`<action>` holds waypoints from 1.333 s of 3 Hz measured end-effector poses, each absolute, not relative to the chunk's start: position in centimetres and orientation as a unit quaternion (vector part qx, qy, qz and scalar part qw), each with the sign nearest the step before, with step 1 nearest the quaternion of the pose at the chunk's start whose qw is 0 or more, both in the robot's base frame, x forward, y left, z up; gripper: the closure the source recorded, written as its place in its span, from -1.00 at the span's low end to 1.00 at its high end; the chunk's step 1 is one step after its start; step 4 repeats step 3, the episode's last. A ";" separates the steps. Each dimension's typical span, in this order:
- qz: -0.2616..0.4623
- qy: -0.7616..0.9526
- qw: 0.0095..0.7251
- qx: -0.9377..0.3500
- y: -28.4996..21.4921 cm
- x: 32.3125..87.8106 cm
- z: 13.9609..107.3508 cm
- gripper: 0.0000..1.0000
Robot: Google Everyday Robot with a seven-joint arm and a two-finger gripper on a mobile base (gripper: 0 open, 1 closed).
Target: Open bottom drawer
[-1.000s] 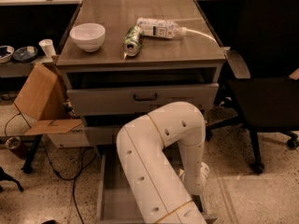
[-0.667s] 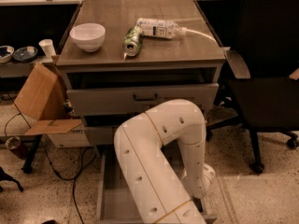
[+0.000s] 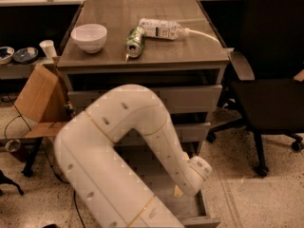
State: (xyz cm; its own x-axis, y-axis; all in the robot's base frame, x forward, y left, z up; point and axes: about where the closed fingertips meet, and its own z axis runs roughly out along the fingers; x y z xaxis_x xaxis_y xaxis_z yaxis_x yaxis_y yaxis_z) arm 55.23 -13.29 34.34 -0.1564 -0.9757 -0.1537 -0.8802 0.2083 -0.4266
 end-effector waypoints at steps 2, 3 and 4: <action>-0.220 0.785 0.143 -0.561 -17.7 51.8 41.8 -1.00; -0.220 0.785 0.143 -0.561 -17.7 51.8 41.8 -1.00; -0.220 0.785 0.143 -0.561 -17.7 51.8 41.8 -1.00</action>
Offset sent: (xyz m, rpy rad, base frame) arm -0.0067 -0.0114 0.0509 -0.1062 -0.0513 -0.0980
